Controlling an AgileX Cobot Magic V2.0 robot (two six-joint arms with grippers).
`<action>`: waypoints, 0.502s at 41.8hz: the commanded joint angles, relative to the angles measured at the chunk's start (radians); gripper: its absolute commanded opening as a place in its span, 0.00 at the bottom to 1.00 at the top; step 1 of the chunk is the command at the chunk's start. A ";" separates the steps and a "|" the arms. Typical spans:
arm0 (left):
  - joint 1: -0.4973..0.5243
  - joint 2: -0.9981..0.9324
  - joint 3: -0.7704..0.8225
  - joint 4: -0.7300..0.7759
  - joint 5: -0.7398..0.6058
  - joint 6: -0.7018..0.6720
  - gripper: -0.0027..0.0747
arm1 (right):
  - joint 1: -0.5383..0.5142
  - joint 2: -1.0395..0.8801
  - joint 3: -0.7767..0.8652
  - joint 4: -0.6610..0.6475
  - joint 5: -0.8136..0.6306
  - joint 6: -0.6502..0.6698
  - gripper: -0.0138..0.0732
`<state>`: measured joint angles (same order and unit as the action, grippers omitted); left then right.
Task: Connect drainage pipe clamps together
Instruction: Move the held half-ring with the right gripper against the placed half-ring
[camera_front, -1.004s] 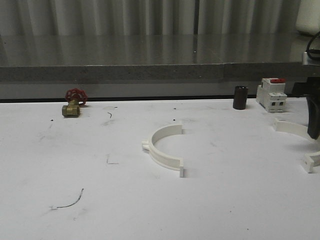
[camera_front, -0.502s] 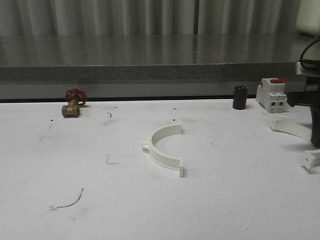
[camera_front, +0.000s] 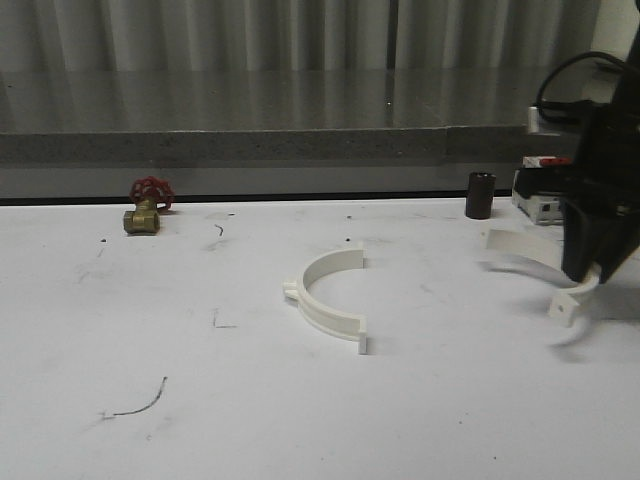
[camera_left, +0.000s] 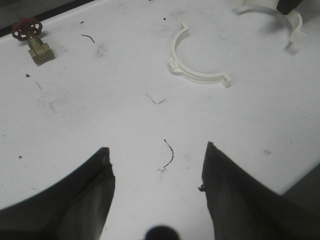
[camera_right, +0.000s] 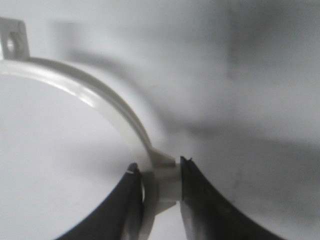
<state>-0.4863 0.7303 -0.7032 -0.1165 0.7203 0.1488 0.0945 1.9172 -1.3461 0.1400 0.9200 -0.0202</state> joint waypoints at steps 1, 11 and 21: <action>0.002 -0.004 -0.028 -0.015 -0.067 -0.001 0.54 | 0.054 -0.062 -0.053 0.031 0.037 -0.002 0.36; 0.002 -0.004 -0.028 -0.015 -0.067 -0.001 0.54 | 0.174 -0.055 -0.084 0.031 0.000 0.176 0.36; 0.002 -0.004 -0.028 -0.015 -0.067 -0.001 0.54 | 0.250 -0.013 -0.085 0.024 -0.062 0.318 0.36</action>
<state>-0.4863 0.7303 -0.7032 -0.1165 0.7203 0.1488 0.3279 1.9374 -1.4024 0.1638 0.8909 0.2527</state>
